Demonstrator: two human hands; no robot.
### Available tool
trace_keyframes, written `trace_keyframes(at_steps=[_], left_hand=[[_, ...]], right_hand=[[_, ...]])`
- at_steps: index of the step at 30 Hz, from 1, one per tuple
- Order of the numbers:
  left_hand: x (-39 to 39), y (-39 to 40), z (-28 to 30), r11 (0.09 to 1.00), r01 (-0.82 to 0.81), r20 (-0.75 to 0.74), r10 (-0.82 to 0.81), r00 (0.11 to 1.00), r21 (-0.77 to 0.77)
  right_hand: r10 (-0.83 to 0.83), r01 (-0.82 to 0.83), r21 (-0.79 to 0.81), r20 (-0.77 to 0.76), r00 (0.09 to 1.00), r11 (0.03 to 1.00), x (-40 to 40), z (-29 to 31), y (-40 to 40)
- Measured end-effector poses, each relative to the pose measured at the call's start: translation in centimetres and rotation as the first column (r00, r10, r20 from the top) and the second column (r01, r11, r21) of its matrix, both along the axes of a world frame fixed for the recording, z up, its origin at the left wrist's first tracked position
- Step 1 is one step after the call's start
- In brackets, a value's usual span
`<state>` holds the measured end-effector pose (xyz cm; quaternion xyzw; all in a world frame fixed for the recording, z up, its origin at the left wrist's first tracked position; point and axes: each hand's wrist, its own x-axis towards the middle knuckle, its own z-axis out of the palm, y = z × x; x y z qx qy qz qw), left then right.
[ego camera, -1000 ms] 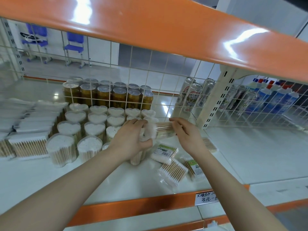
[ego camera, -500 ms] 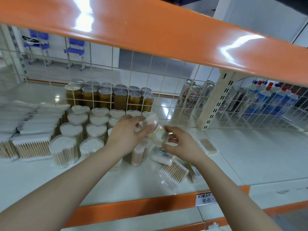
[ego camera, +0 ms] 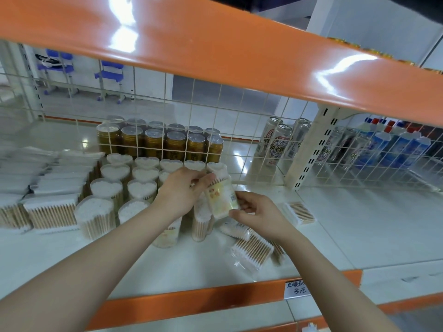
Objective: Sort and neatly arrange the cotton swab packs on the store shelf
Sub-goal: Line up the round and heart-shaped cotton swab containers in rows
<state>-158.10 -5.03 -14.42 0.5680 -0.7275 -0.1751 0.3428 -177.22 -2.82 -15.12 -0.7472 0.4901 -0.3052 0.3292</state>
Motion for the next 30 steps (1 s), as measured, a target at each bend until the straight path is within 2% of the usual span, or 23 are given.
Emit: trace_keyframes(at_steps=[8, 15, 30], left_hand=[[-0.4, 0.3, 0.1, 0.998, -0.009, -0.033, 0.01, 0.999, 0.055], [-0.6, 0.5, 0.0, 0.999, 0.007, -0.045, -0.006, 0.999, 0.038], [-1.7, 0.5, -0.2, 0.998, 0.007, -0.131, -0.015, 0.991, -0.063]], right_hand=[[0.003, -0.003, 0.018, 0.029, 1.0, 1.0, -0.2, 0.0, 0.2], [-0.012, 0.011, 0.029, 0.009, 1.0, 1.0, -0.4, -0.7, -0.1], [-0.113, 0.116, -0.023, 0.118, 0.987, 0.993, -0.4, -1.7, -0.5]])
